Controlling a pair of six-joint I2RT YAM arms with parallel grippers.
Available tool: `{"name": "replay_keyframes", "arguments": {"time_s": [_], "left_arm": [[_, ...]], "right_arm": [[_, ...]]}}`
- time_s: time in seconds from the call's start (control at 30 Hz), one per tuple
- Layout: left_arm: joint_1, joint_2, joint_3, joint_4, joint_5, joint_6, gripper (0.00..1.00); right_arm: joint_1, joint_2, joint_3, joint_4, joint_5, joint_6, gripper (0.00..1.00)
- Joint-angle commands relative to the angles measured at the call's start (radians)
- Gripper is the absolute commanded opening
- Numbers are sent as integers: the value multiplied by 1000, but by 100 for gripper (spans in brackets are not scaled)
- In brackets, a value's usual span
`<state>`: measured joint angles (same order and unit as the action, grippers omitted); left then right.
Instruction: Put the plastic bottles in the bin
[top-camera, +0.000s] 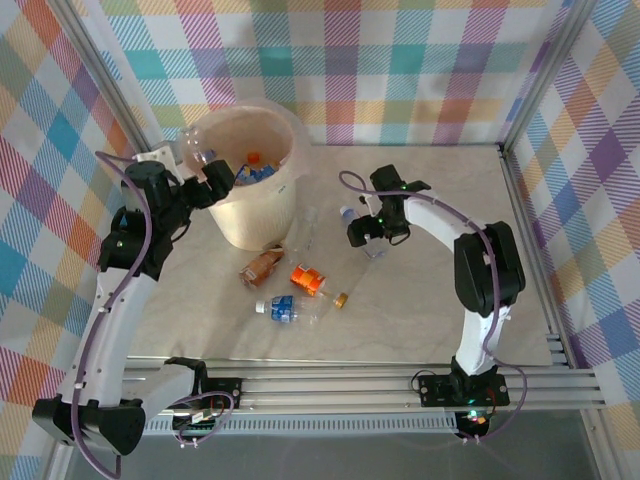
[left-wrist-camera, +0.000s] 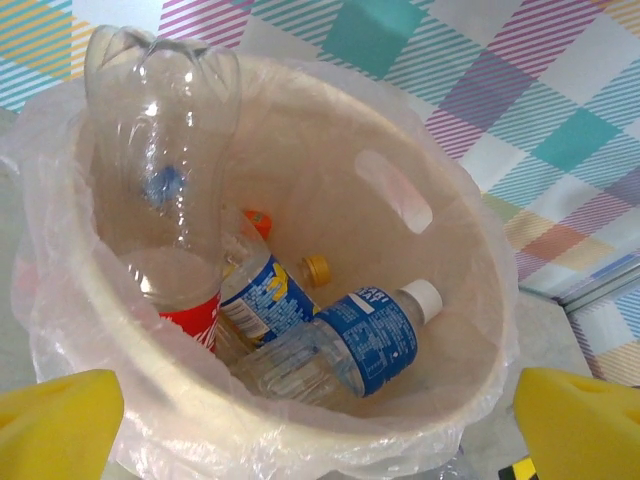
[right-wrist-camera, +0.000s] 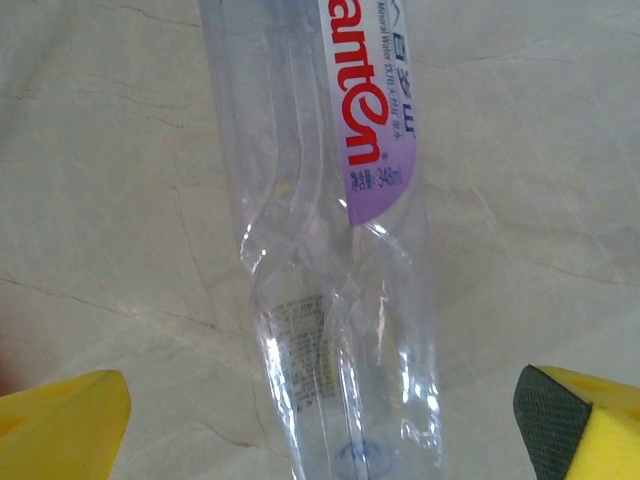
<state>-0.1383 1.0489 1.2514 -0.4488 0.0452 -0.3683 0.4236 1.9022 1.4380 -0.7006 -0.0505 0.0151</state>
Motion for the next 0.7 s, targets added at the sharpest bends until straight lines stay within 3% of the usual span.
{"name": "replay_keyframes", "arguments": {"time_s": [0.0,0.37,0.67], "left_arm": [[10,-29,-12,53,21,-39,100],[11,-32,-47,69,23,-63,100],[10,-29,-53,71,21,-68,100]], "right_arm": [[-7,31,36,-14,-35,-20,98],[-10,139,57,9,5,-20,91],[-9,164,52,17,14,-14,70]]}}
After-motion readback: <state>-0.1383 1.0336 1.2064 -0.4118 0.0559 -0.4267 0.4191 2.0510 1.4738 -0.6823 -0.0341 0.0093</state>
